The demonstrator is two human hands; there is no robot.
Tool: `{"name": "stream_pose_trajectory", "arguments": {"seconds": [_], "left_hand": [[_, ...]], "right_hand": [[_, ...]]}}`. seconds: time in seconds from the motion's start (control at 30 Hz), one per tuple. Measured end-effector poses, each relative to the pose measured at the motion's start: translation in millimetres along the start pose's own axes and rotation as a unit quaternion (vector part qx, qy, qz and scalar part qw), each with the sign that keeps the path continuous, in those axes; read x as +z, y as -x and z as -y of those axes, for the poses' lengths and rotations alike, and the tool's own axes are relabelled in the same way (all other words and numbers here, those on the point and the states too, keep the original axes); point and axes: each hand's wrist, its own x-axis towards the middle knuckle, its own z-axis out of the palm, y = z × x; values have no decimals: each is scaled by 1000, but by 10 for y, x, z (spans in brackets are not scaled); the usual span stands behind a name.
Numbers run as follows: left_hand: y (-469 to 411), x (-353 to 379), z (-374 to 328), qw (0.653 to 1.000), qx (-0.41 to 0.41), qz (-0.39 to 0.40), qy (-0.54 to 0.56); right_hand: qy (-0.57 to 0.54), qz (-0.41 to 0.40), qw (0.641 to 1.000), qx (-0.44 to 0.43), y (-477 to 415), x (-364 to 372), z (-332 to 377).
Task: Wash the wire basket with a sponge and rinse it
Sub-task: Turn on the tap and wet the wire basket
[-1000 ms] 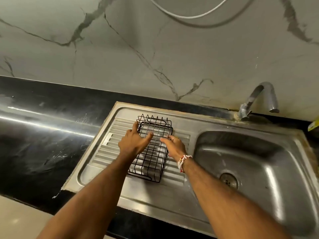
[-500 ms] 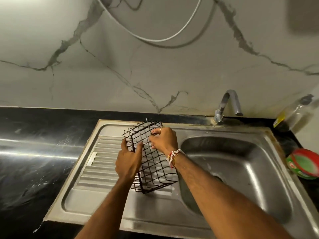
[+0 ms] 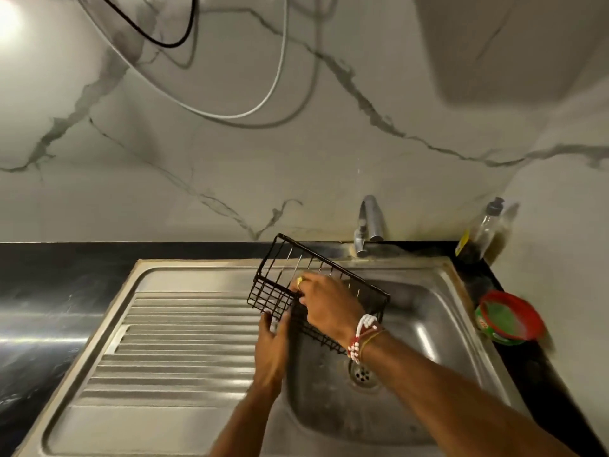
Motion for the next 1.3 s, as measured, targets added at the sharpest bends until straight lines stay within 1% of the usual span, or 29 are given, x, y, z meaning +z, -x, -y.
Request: {"name": "stream_pose_trajectory", "arguments": {"seconds": [0.03,0.1,0.17,0.23,0.5,0.6,0.73,0.8,0.9,0.93,0.97,1.0,1.07,1.1,1.13,1.17,1.2,1.23,1.27,1.3], "left_hand": [[1,23,58,999,-28,4,22],[31,30,114,995,-53,-9,78],[52,-7,106,992,-48,-24,119],[81,43,68,991,-36,-9,130],[171,448,-57,989,-3,124,79],[113,515,-97,987,-16,143,65],[39,603,-151,988,-16,153,6],[-36,647,-105,990,7,142,-18],[-179,714,-12,988,71,105,-84],[-216,730,-5,987,77,103,-91],[-254,739,1,987,79,106,-94],[-281,743,-8,986,79,109,-98],[-342,724,-19,985,78,112,-110],[-379,709,-15,984,80,111,-117],[-389,693,-23,982,84,112,-125],[-404,683,-25,981,88,112,-131],[-417,673,-41,980,90,113,-134],[-427,673,-63,980,94,114,-133],[-447,669,-74,980,99,116,-131],[-459,669,-89,979,105,116,-128]], "right_hand": [[14,12,1000,-12,79,9,-119],[46,36,998,-36,212,36,-333],[77,60,993,-62,316,81,-472],[105,77,988,-87,432,118,-625],[167,128,966,-147,707,104,-944],[185,131,963,-147,744,62,-1013],[205,139,957,-149,750,76,-1086],[205,131,957,-155,721,63,-1095],[205,134,956,-164,663,74,-1143],[199,119,957,-172,645,79,-1178],[191,83,962,-176,631,76,-1225],[168,22,971,-172,614,67,-1281],[79,-122,982,-118,513,1,-1379],[38,-176,982,-60,412,-27,-1436],[11,-203,979,20,298,-66,-1492],[-6,-196,974,109,162,-100,-1557],[-17,-160,969,187,6,-98,-1635],[-28,-101,963,249,-134,-109,-1696],[-36,-38,956,289,-255,-93,-1754],[-33,15,950,311,-351,-81,-1788]]}}
